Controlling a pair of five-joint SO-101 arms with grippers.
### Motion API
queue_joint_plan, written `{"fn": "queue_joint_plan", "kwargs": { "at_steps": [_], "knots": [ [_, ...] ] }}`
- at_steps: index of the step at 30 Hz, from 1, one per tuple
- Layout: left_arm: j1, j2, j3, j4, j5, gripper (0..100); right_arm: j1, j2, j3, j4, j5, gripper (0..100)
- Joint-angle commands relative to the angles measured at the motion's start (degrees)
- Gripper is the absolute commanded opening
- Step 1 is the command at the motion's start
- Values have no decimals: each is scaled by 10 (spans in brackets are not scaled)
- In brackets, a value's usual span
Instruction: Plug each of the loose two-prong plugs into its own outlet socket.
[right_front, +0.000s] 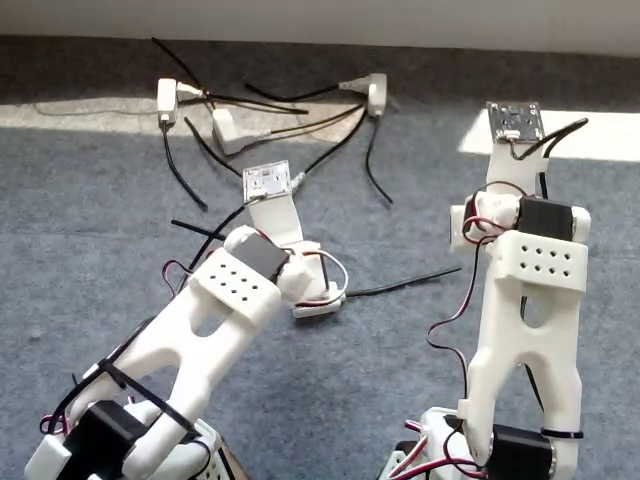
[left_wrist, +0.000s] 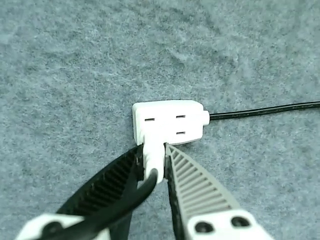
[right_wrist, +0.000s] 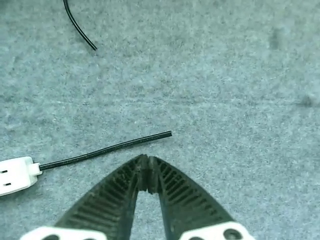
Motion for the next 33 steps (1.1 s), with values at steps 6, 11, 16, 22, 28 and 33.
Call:
{"fn": "queue_joint_plan", "kwargs": {
  "at_steps": [6, 11, 16, 22, 28, 33],
  "knots": [
    [7, -2, 41, -85, 4, 6, 7, -7, -21, -8, 5, 8],
    [0, -2, 46, -84, 1, 6, 7, -7, -21, -8, 5, 8],
    [-14, -1, 58, -83, 0, 6, 7, -6, -21, -8, 5, 8],
    [-15, -1, 59, -82, 0, 6, 7, -6, -21, -8, 5, 8],
    [-19, -1, 80, -85, -15, 6, 7, -6, -21, -8, 5, 8],
    [-59, 3, 87, -84, -57, 6, 6, -7, -21, -8, 4, 8]
  ]
}}
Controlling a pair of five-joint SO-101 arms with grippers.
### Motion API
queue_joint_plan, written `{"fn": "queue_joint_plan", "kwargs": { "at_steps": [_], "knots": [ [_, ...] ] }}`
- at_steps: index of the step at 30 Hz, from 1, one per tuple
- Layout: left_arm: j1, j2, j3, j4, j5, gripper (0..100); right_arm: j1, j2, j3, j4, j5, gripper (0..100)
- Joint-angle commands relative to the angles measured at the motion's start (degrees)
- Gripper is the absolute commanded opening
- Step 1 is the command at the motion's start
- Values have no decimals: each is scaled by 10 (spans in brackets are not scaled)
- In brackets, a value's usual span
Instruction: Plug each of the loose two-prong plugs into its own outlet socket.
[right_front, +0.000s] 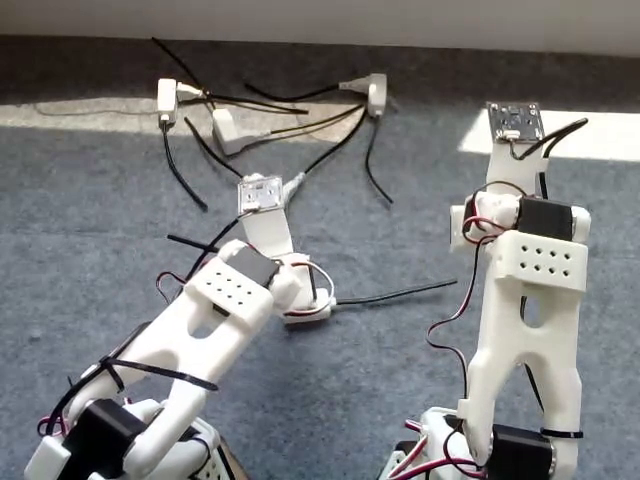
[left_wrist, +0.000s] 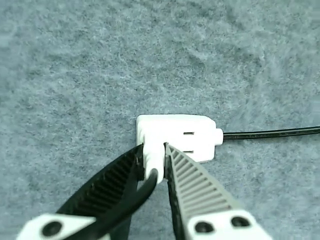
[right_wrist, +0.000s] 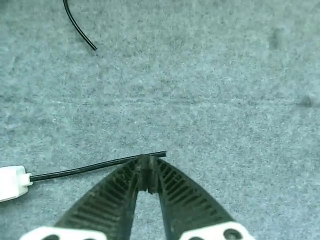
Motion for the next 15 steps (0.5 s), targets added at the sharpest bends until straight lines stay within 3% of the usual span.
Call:
{"fn": "queue_joint_plan", "kwargs": {
  "at_steps": [1, 7, 15],
  "knots": [
    [-40, 11, 0, -4, -27, 6, 6, -7, -21, -8, 4, 8],
    [-51, 132, -35, 16, -98, 6, 5, -8, -21, -8, 3, 8],
    [-80, 186, -93, 64, -106, 6, 7, -8, -21, -8, 2, 8]
  ]
}}
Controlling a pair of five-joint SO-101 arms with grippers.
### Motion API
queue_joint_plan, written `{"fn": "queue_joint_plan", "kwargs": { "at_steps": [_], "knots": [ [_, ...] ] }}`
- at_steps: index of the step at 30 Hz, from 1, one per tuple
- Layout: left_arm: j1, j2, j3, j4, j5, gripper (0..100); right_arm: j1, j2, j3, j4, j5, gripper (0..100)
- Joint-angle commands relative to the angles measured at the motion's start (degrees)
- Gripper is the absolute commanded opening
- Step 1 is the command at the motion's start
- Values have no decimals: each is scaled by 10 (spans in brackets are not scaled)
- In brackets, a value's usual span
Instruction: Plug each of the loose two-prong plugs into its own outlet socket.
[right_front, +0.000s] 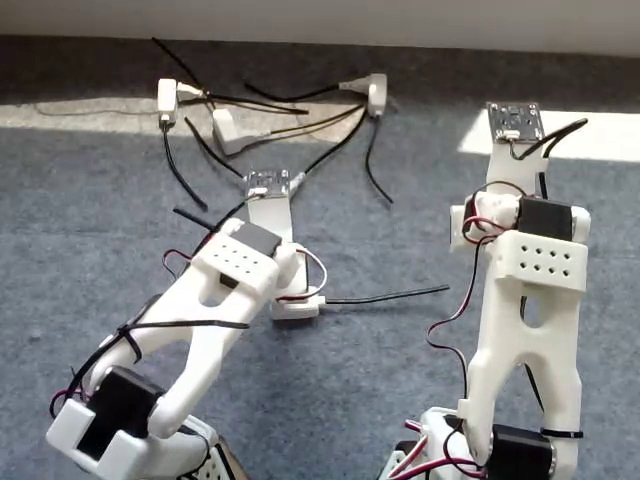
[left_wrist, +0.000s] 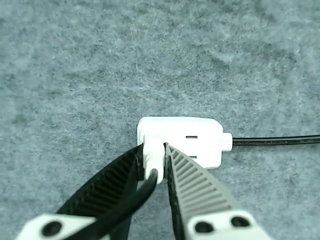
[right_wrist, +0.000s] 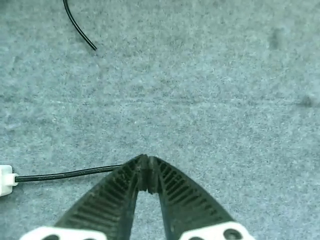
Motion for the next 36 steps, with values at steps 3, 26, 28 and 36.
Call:
{"fn": "queue_joint_plan", "kwargs": {
  "at_steps": [3, 26, 28, 36],
  "knots": [
    [-14, -1, -5, 12, -38, 8, 7, -8, -21, -8, 2, 9],
    [-97, -267, 8, 69, -91, 228, 3, -3, -17, -40, 1, 22],
    [-131, -301, -17, 71, -98, 254, -12, -1, -14, -48, -5, 74],
    [-284, -394, -114, 142, -99, 294, -164, -2, 71, -85, 62, 249]
  ]
}}
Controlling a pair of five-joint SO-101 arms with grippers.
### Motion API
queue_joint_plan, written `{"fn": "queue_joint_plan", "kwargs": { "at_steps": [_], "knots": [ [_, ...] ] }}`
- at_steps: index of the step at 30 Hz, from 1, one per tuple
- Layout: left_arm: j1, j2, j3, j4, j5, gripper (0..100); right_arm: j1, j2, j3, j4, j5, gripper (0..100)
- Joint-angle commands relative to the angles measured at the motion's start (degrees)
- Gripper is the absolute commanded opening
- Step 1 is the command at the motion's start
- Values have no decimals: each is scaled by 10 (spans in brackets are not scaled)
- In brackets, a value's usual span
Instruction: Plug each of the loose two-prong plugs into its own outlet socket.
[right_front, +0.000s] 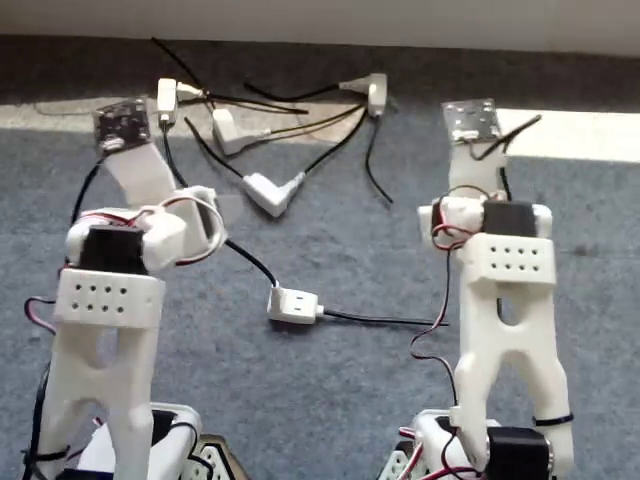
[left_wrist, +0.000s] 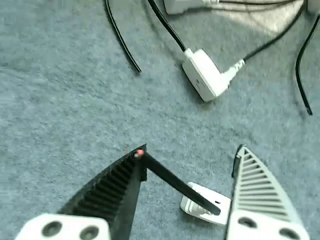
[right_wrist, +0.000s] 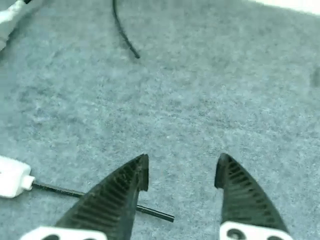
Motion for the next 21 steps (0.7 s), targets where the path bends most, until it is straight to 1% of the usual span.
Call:
{"fn": "queue_joint_plan", "kwargs": {
  "at_steps": [1, 4, 7, 9, 12, 14, 17, 21],
  "knots": [
    [-95, -50, -44, 44, -3, 292, -84, -2, 17, -11, 46, 249],
    [-153, -57, -32, 69, -2, 292, -153, -2, 42, -14, 65, 249],
    [-192, -58, -6, 74, -3, 292, -225, -2, 67, -15, 113, 251],
    [-218, -58, 17, 72, -3, 292, -265, -2, 83, -13, 164, 251],
    [-242, -59, 45, 69, -4, 293, -308, -1, 116, -7, 289, 251],
    [-250, -59, 57, 69, -4, 294, -330, -1, 131, -9, 334, 251],
    [-254, -59, 60, 70, -4, 294, -356, -1, 137, -11, 353, 251],
    [-254, -59, 60, 73, -4, 294, -393, 0, 138, -12, 353, 251]
  ]
}}
